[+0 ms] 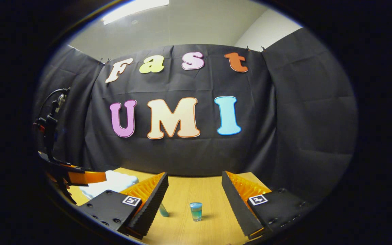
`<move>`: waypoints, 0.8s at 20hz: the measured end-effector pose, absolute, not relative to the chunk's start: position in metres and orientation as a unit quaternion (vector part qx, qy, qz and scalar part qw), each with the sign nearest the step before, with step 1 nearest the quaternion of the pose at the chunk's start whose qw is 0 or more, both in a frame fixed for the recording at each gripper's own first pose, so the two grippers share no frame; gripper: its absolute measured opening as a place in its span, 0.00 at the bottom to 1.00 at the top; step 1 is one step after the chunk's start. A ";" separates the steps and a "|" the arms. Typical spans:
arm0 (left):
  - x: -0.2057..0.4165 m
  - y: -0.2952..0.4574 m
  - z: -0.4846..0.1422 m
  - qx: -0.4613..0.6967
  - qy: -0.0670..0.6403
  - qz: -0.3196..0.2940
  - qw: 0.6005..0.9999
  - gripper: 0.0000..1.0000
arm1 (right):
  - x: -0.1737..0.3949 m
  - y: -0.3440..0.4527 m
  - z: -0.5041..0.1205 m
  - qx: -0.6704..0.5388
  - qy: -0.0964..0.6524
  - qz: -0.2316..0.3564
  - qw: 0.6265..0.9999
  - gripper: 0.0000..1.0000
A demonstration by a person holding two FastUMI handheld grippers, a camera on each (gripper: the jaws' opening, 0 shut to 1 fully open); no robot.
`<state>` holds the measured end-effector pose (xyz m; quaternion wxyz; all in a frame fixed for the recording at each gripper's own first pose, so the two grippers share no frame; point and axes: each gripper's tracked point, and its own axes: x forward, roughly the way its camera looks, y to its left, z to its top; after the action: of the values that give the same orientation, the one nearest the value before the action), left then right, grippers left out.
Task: First open the suitcase, pack the skin care products into it, and then close the suitcase.
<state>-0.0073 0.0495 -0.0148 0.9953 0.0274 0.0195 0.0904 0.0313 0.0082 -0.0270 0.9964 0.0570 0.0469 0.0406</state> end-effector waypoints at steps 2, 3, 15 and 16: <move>-0.005 0.052 -0.019 0.032 0.029 0.093 0.995 0.95 | 0.031 0.006 -0.028 0.056 0.047 0.039 0.997 0.99; -0.002 0.054 -0.020 0.032 0.034 0.094 0.994 0.95 | 0.030 0.003 -0.031 0.053 0.050 0.036 0.997 0.99; 0.017 0.048 -0.044 -0.028 0.083 0.093 0.992 0.95 | 0.029 -0.026 -0.051 0.060 0.081 0.012 0.995 0.98; 0.018 0.047 -0.046 -0.029 0.086 0.095 0.991 0.95 | 0.031 -0.028 -0.052 0.059 0.082 0.012 0.995 0.98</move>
<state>0.0177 0.0469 -0.0461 0.9913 -0.0290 0.0864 0.0948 0.0306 -0.0276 -0.0520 0.9948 0.0586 0.0820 0.0121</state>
